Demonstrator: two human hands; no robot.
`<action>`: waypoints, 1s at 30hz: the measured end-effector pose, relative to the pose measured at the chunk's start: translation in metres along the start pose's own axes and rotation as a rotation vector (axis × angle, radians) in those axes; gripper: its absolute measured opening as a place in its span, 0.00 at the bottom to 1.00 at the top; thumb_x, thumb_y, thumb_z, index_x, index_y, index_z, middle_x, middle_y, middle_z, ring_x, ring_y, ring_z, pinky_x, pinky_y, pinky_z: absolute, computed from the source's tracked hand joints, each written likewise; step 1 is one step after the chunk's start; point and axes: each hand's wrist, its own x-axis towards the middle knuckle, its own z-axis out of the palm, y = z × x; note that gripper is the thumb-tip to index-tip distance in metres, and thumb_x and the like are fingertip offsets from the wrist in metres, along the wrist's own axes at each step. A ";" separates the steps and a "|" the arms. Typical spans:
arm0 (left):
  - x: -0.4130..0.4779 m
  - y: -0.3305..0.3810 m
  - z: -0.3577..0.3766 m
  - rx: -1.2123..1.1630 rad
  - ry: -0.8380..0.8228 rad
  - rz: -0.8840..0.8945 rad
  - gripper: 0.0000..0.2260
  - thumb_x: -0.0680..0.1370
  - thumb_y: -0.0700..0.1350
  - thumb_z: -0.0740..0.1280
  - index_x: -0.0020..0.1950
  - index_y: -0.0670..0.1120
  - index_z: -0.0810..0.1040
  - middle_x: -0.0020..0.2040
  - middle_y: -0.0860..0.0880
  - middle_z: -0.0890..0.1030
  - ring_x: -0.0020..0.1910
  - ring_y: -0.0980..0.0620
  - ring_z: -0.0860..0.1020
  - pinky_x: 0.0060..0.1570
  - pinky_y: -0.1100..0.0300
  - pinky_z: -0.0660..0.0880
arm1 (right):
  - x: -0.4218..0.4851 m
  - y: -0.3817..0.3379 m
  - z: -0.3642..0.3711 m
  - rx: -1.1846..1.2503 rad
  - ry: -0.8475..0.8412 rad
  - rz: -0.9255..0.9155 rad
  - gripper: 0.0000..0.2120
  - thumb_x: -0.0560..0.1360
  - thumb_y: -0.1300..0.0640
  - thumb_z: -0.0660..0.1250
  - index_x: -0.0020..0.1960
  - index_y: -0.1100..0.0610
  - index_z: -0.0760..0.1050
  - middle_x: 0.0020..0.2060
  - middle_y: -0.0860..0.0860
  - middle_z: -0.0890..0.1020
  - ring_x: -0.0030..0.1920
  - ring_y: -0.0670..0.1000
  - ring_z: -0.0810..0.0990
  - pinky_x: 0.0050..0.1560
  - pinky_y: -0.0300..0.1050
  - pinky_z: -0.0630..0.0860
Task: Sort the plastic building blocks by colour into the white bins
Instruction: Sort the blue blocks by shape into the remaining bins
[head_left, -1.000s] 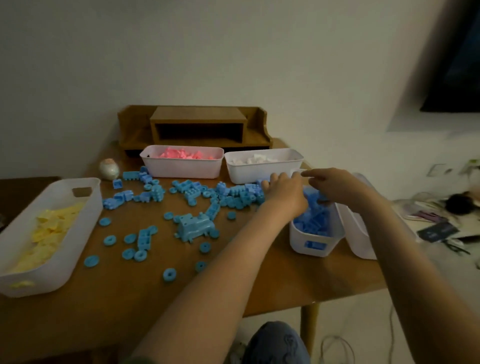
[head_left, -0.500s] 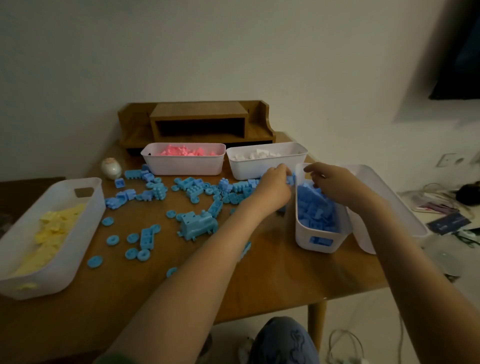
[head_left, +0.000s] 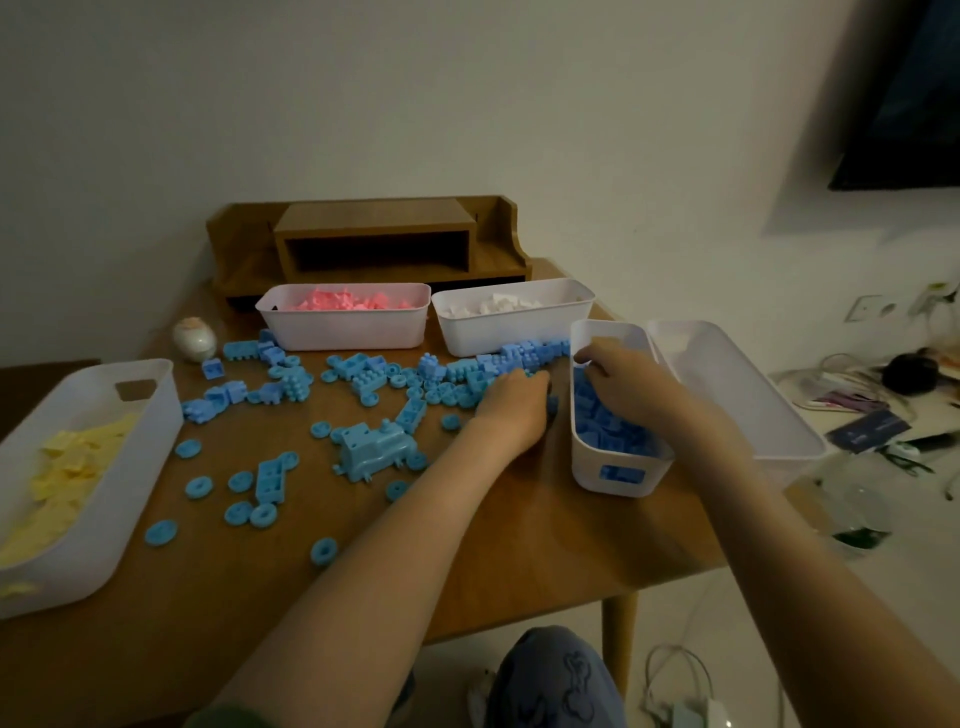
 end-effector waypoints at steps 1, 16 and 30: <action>0.000 0.001 0.001 -0.020 0.016 -0.010 0.10 0.81 0.44 0.59 0.61 0.44 0.73 0.61 0.41 0.72 0.60 0.40 0.72 0.56 0.48 0.72 | 0.000 0.001 0.000 -0.033 0.024 -0.004 0.17 0.81 0.61 0.52 0.68 0.54 0.67 0.67 0.55 0.71 0.66 0.55 0.70 0.66 0.49 0.63; -0.007 0.037 -0.036 -0.437 0.244 0.085 0.12 0.80 0.44 0.63 0.63 0.45 0.72 0.59 0.44 0.72 0.57 0.48 0.73 0.51 0.59 0.70 | -0.001 0.016 -0.020 -0.144 0.269 0.194 0.15 0.78 0.58 0.58 0.64 0.57 0.67 0.61 0.57 0.72 0.63 0.60 0.65 0.60 0.54 0.63; -0.031 0.014 -0.049 -0.387 0.135 0.125 0.11 0.79 0.36 0.59 0.61 0.42 0.72 0.59 0.42 0.73 0.57 0.45 0.74 0.48 0.60 0.69 | -0.016 -0.046 -0.012 0.016 0.366 -0.113 0.17 0.78 0.59 0.59 0.66 0.57 0.68 0.60 0.57 0.75 0.60 0.58 0.70 0.58 0.51 0.68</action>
